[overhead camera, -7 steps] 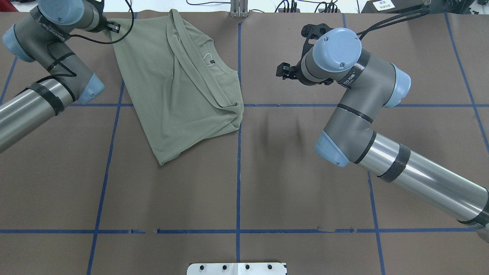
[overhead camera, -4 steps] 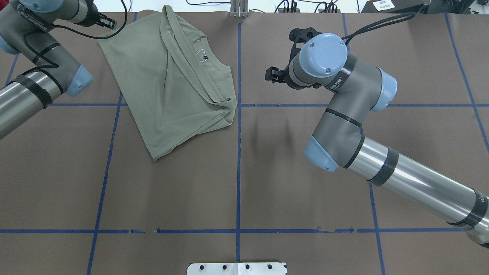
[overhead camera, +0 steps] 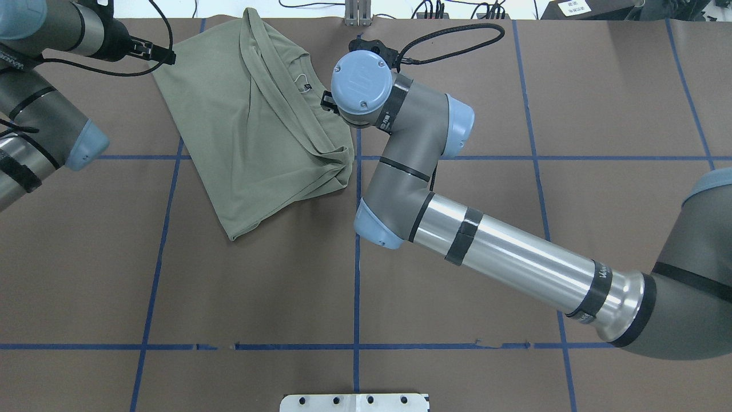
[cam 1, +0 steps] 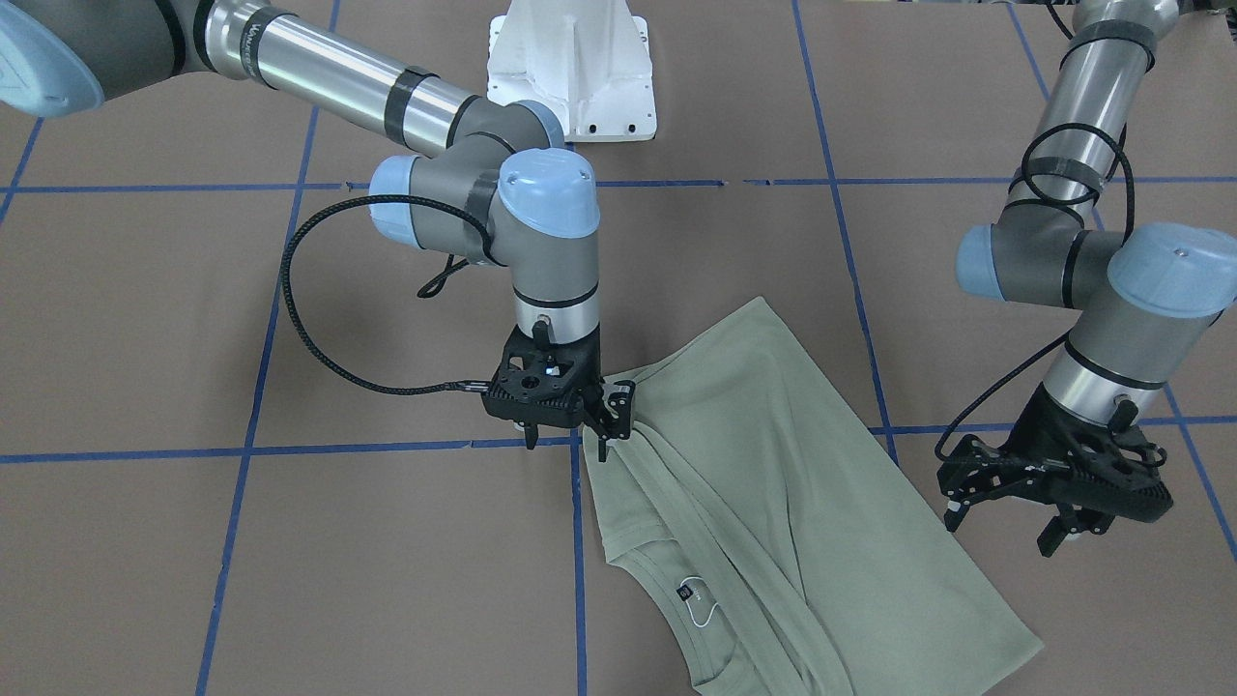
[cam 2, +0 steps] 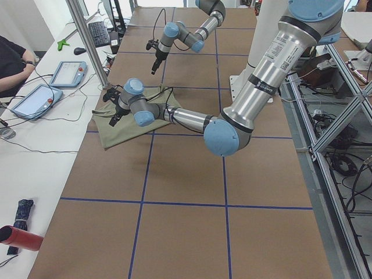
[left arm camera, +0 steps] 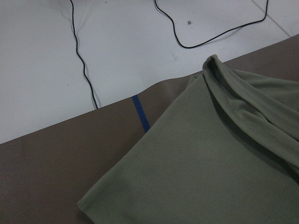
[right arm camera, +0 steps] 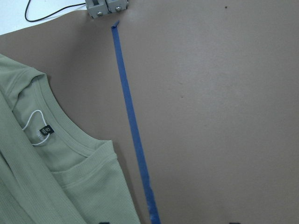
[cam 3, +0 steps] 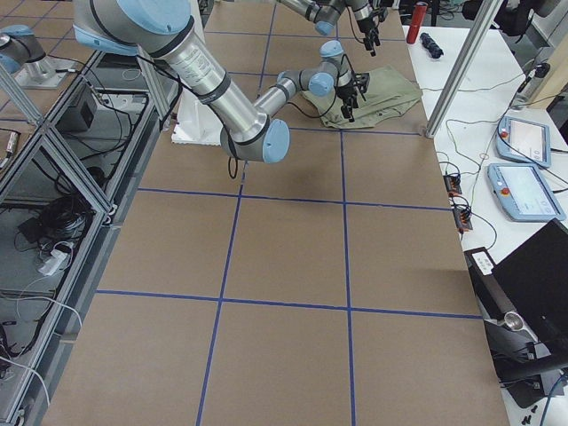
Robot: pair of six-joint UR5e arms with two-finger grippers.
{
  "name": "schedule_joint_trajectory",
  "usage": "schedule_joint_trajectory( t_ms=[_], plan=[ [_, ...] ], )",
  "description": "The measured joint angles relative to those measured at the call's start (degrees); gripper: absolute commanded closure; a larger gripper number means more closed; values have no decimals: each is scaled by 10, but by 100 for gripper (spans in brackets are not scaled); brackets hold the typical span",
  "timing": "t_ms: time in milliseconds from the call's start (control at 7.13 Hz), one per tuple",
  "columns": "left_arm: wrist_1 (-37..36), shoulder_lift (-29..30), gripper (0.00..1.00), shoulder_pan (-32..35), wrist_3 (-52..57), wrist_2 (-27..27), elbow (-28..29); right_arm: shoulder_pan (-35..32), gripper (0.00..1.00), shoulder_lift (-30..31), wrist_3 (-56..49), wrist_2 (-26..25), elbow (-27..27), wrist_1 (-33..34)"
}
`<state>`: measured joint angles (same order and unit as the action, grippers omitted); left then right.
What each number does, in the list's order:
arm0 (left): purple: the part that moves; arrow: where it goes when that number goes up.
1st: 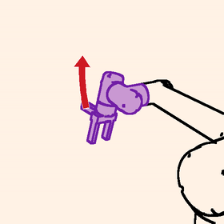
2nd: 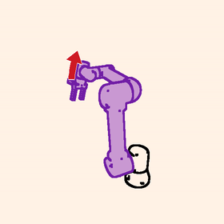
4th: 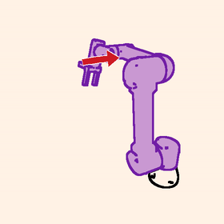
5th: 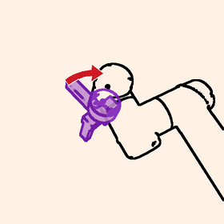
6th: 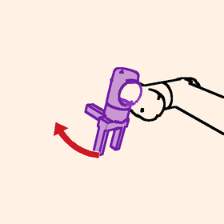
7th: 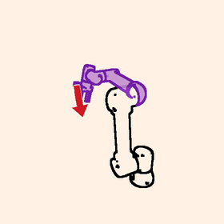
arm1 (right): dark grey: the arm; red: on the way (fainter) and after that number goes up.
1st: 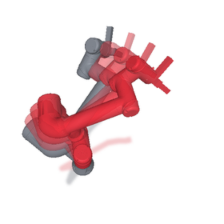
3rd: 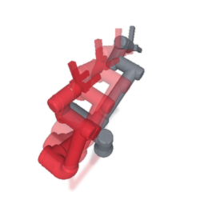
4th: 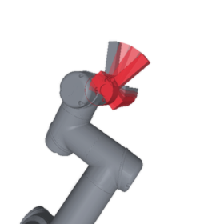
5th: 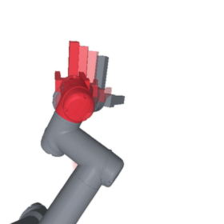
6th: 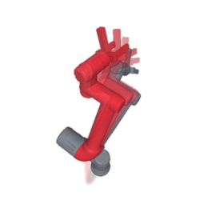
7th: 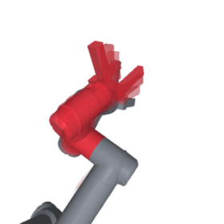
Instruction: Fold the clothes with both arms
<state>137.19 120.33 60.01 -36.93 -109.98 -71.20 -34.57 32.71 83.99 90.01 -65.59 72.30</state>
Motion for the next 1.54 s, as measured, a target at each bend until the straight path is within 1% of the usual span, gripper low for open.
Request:
schedule_joint_trajectory(
  t_ms=[140, 281, 421, 701, 842, 1263, 1403, 1543],
  plan=[
    [0, -2, 0, -2, -9, 0, -5, 7, 27, -12, 18, -10, 45, -43],
    [0, -3, 0, -4, -12, -1, -5, 12, 30, -21, 29, -16, 73, -63],
    [0, -3, 0, -7, -14, -1, -5, 17, 34, -24, 40, -18, 85, -69],
    [1, -4, 0, -12, -15, 0, -5, 28, 39, -23, 59, -18, 89, -53],
    [1, -5, 0, -13, -16, 0, -5, 32, 47, -22, 66, -18, 88, -44],
    [1, -6, 0, -15, -15, 0, -5, 39, 48, -22, 77, -19, 87, -32],
    [1, -8, 0, -15, -15, 0, -5, 41, 51, -21, 77, -19, 87, -29],
    [1, -10, 0, -15, -15, 0, -5, 42, 60, -21, 78, -19, 86, -27]
  ],
)
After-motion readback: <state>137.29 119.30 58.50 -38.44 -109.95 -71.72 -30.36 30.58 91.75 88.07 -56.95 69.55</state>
